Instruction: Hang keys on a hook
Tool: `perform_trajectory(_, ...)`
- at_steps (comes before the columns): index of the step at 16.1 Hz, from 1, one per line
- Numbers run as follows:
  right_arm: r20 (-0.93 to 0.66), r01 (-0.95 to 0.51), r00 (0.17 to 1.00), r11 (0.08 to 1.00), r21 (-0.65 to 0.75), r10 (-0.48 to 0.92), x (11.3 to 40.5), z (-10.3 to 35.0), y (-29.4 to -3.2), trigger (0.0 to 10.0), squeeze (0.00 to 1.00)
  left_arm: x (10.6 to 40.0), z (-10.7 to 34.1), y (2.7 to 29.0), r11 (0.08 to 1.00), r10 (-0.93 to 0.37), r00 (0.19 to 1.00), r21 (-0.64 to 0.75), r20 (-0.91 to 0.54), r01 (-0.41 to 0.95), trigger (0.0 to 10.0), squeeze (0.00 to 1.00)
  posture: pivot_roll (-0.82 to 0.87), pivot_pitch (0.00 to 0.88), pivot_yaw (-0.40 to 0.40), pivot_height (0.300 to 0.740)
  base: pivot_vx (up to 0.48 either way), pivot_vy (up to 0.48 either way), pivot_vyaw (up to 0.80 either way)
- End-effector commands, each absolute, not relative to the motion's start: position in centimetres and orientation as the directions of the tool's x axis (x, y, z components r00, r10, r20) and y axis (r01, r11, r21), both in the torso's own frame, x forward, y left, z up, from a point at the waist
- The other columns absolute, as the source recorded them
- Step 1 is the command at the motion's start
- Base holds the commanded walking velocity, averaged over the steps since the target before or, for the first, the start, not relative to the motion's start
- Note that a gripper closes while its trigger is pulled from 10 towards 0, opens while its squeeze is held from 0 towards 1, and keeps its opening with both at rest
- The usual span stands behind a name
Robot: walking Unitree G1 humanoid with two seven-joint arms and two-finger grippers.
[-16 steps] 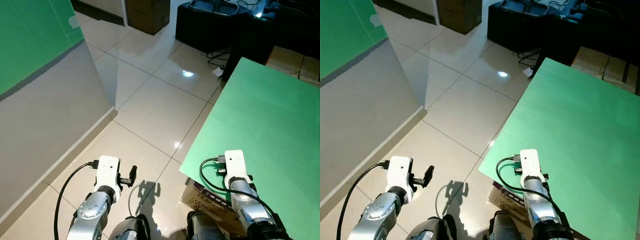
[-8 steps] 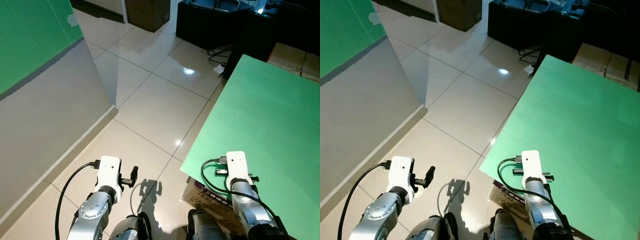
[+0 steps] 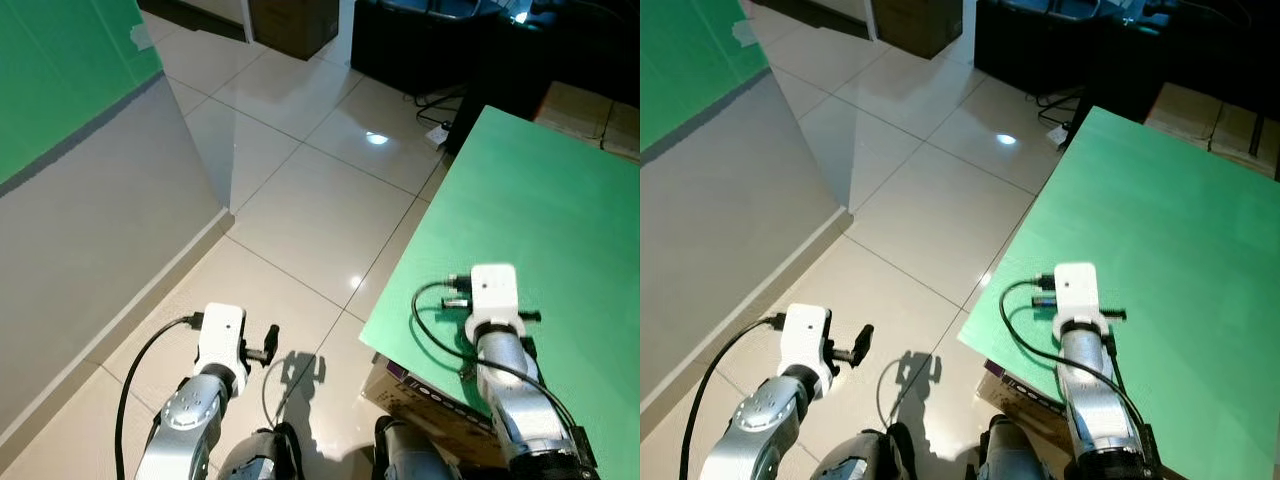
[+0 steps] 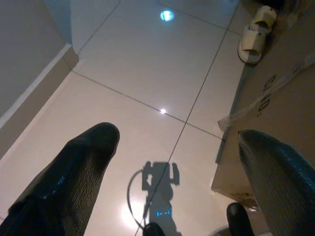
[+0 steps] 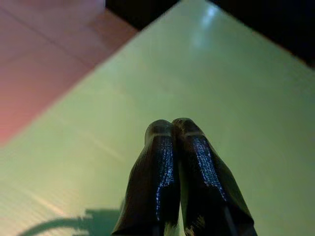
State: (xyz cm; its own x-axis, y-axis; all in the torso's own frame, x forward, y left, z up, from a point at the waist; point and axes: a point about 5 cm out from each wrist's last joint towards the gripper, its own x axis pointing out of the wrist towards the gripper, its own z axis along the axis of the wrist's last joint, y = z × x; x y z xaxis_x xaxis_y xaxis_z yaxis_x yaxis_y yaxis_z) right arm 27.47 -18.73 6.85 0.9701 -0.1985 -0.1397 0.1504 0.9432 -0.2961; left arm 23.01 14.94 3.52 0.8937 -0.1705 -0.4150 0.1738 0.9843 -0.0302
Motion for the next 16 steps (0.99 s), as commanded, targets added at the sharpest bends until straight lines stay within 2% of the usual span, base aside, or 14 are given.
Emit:
perform_trajectory(1, -0.202, 0.153, 0.954, 0.941, -0.302, -0.220, 26.7, 6.2, -18.8, 10.0, 0.00, 22.5, 2.8, 15.0, 0.985, -0.166, 0.882, -0.036, -0.442, 0.167, 10.0, 0.00, -0.24, 0.209, 0.044, 0.740, 0.000, 0.000, 0.00)
perform_trajectory(4, -0.285, 0.194, 0.920, 0.944, -0.266, -0.270, 25.2, 5.7, -19.0, 10.0, 0.00, 22.6, 2.8, 14.9, 0.985, -0.169, 0.881, -0.037, -0.443, 0.171, 10.0, 0.00, -0.24, 0.209, 0.044, 0.740, 0.000, 0.000, 0.00)
perform_trajectory(5, -0.301, 0.210, 0.911, 0.946, -0.248, -0.281, 24.4, 6.1, -19.1, 10.0, 1.00, 22.7, 2.8, 14.8, 0.985, -0.169, 0.881, -0.037, -0.441, 0.171, 10.0, 0.00, -0.24, 0.202, 0.043, 0.740, 0.000, 0.000, 0.00)
perform_trajectory(10, -0.401, 0.197, 0.877, 0.959, -0.203, -0.265, 18.8, 7.4, -19.9, 10.0, 1.00, 23.8, 3.0, 14.9, 0.985, -0.166, 0.891, -0.035, -0.424, 0.166, 10.0, 0.00, -0.29, 0.178, 0.051, 0.740, 0.000, 0.000, 0.00)
perform_trajectory(12, -0.418, 0.204, 0.867, 0.959, -0.199, -0.271, 18.2, 7.5, -20.0, 10.0, 1.00, 23.9, 3.0, 14.8, 0.985, -0.170, 0.890, -0.037, -0.423, 0.171, 10.0, 0.00, -0.29, 0.179, 0.054, 0.740, 0.000, 0.000, 0.00)
perform_trajectory(13, -0.457, 0.212, 0.838, 0.949, -0.232, -0.299, 17.4, 7.2, -20.3, 10.0, 0.65, 24.1, 2.9, 14.3, 0.980, -0.194, 0.885, -0.042, -0.423, 0.195, 10.0, 0.00, -0.30, 0.187, 0.070, 0.740, 0.000, 0.000, 0.00)
perform_trajectory(14, -0.457, 0.215, 0.836, 0.948, -0.234, -0.302, 17.4, 7.2, -20.3, 10.0, 0.00, 24.1, 2.9, 14.3, 0.979, -0.197, 0.885, -0.042, -0.422, 0.198, 10.0, 0.00, -0.30, 0.187, 0.071, 0.740, 0.000, 0.000, 0.00)
perform_trajectory(16, -0.464, 0.217, 0.832, 0.948, -0.233, -0.304, 17.4, 7.1, -20.2, 10.0, 0.00, 24.1, 2.8, 14.4, 0.979, -0.198, 0.883, -0.041, -0.425, 0.200, 10.0, 0.00, -0.30, 0.189, 0.077, 0.740, 0.000, 0.000, 0.00)
